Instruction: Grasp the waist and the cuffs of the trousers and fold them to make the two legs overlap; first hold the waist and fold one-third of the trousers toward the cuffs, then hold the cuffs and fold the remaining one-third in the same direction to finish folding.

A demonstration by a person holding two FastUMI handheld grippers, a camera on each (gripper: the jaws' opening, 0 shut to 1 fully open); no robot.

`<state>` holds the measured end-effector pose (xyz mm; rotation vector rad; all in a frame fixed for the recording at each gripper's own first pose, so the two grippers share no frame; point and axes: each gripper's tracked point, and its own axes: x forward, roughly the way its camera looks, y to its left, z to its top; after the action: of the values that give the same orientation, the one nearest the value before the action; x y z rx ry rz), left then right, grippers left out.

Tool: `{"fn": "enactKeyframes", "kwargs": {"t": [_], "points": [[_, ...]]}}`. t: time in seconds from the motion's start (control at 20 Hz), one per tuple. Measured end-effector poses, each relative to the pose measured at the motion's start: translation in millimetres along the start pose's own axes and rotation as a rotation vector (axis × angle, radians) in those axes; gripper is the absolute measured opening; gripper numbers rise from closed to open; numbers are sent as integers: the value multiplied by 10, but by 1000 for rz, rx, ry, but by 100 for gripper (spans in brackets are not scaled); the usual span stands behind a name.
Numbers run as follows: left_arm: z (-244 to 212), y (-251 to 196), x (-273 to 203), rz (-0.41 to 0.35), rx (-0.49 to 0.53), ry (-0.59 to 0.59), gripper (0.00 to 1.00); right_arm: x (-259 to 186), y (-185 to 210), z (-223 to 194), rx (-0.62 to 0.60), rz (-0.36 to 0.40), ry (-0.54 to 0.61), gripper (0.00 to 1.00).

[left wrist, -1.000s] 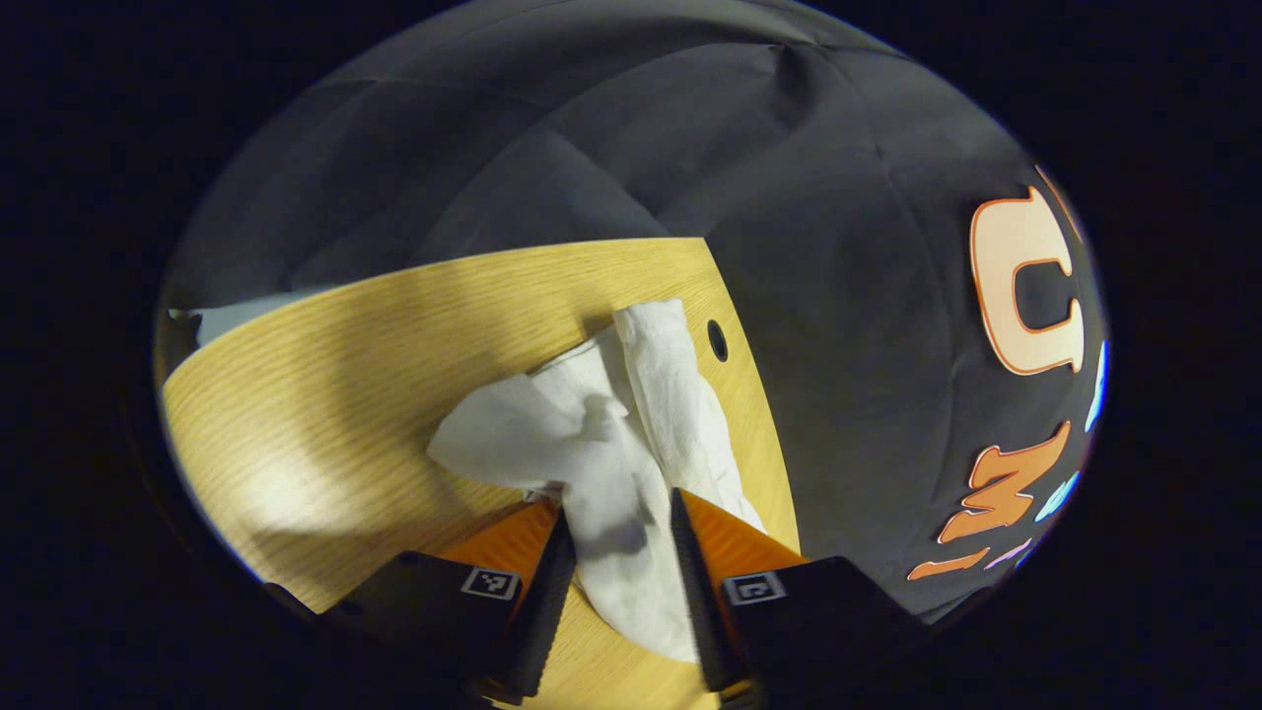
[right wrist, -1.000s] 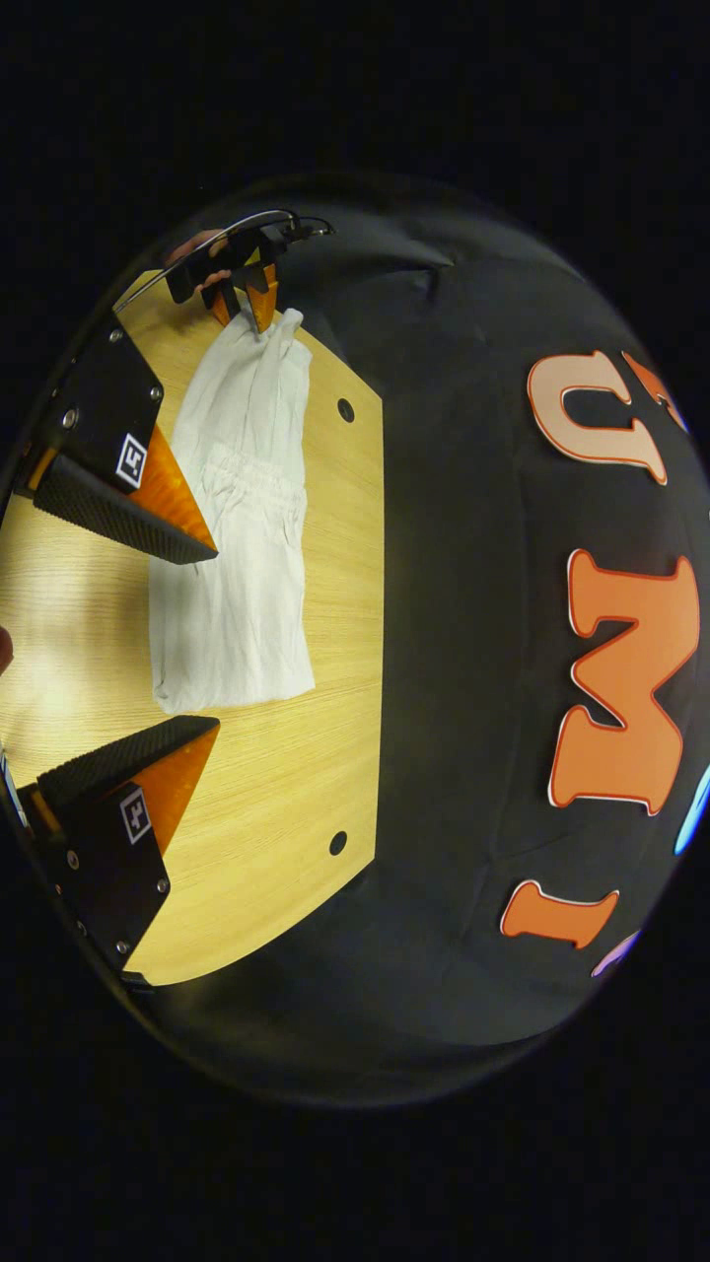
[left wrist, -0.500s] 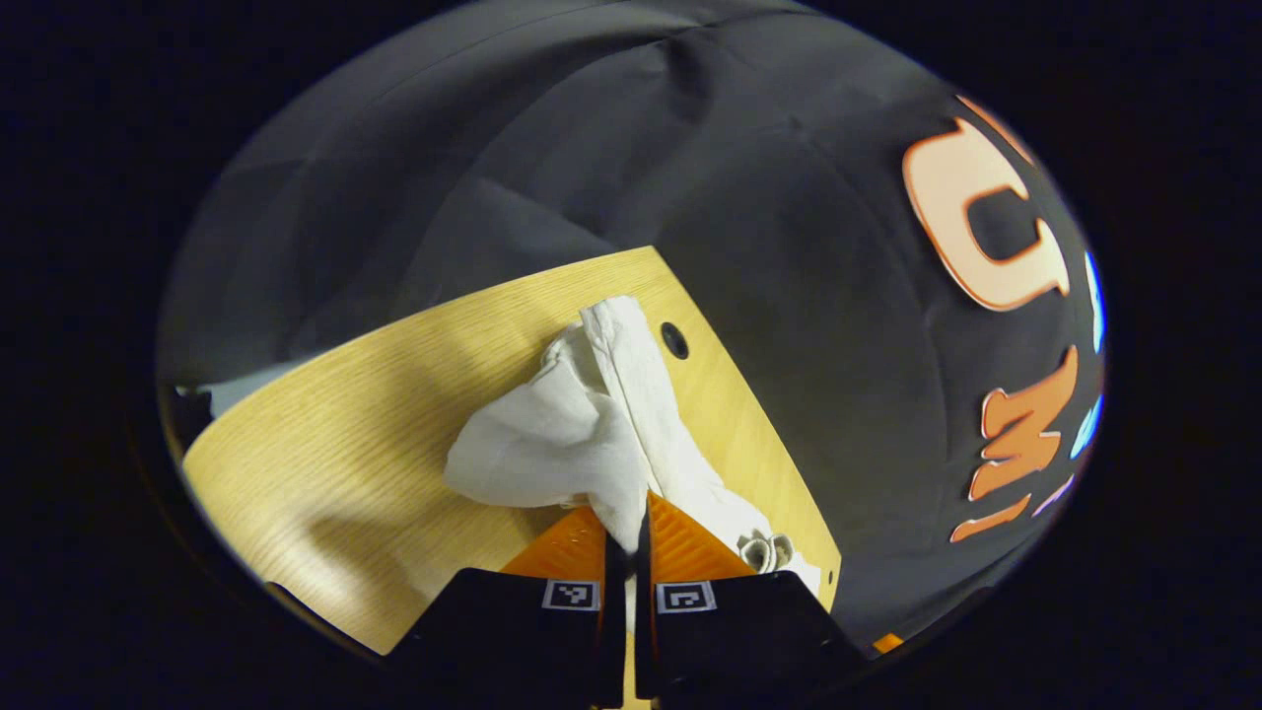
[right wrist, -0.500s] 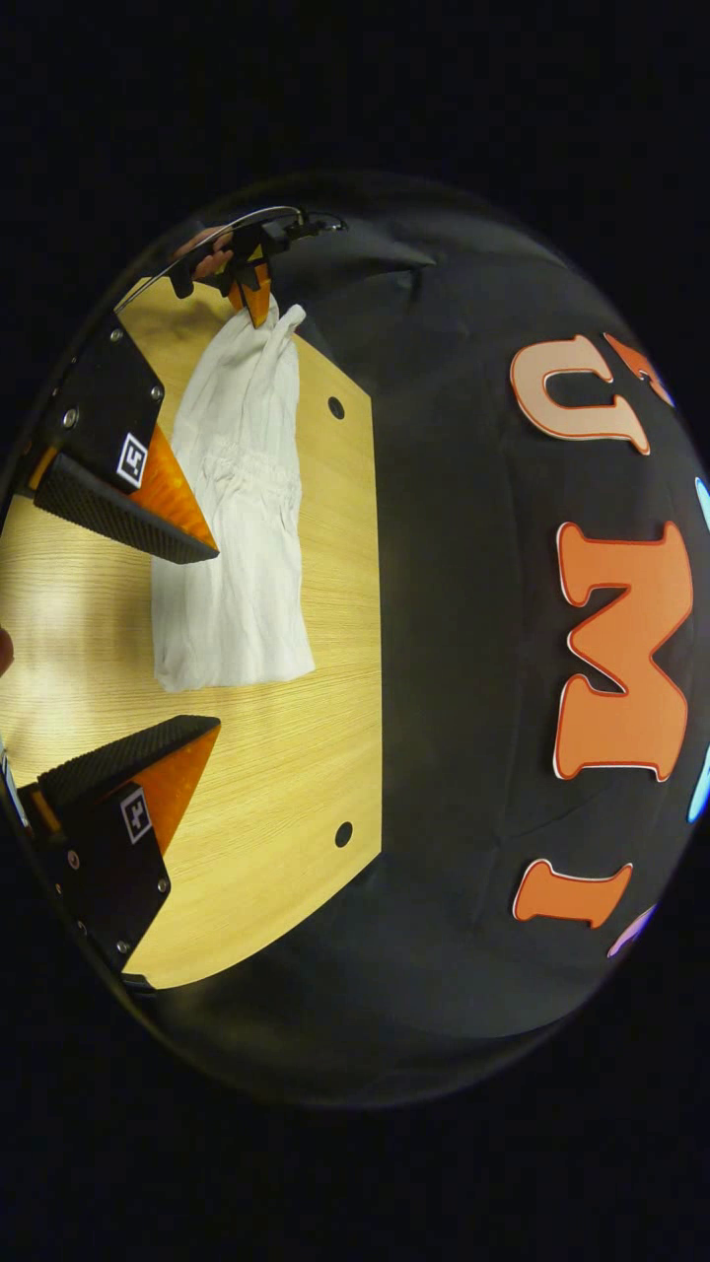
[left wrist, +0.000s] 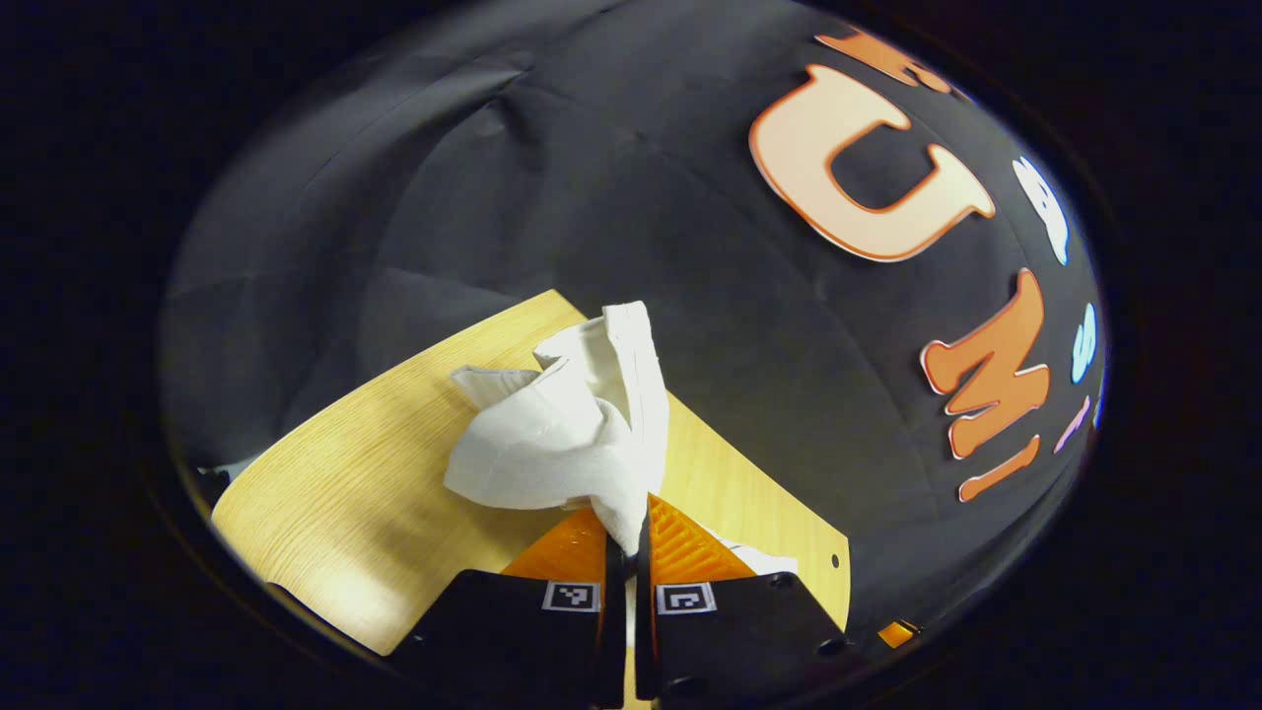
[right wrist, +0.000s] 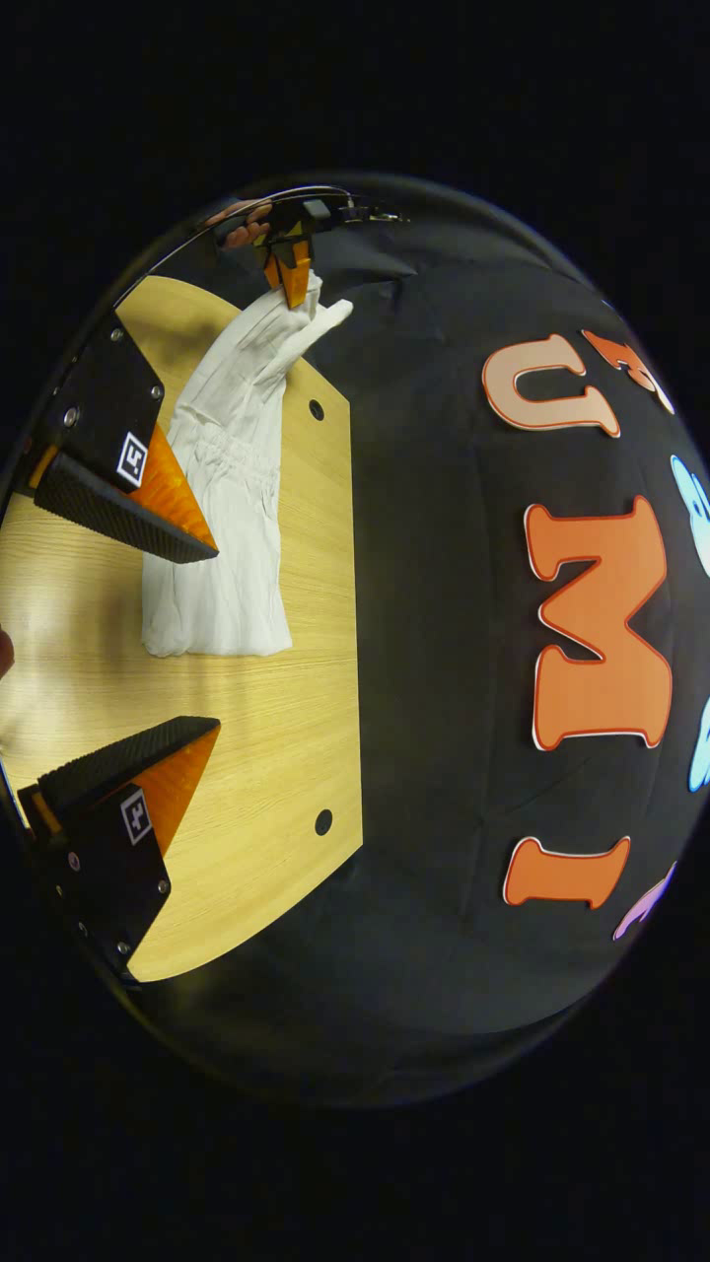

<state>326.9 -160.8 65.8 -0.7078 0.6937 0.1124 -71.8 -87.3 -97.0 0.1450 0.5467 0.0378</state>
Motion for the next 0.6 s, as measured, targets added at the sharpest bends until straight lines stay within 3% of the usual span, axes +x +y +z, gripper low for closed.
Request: {"fn": "enactKeyframes", "kwargs": {"t": [0.3,0.6], "points": [[-58,-862,108,3,177,11,7,-22,-122,38,41,-3,-19,96],[-504,-1735,325,-35,328,48,7,-45,-290,66,76,-15,-34,97]]}}
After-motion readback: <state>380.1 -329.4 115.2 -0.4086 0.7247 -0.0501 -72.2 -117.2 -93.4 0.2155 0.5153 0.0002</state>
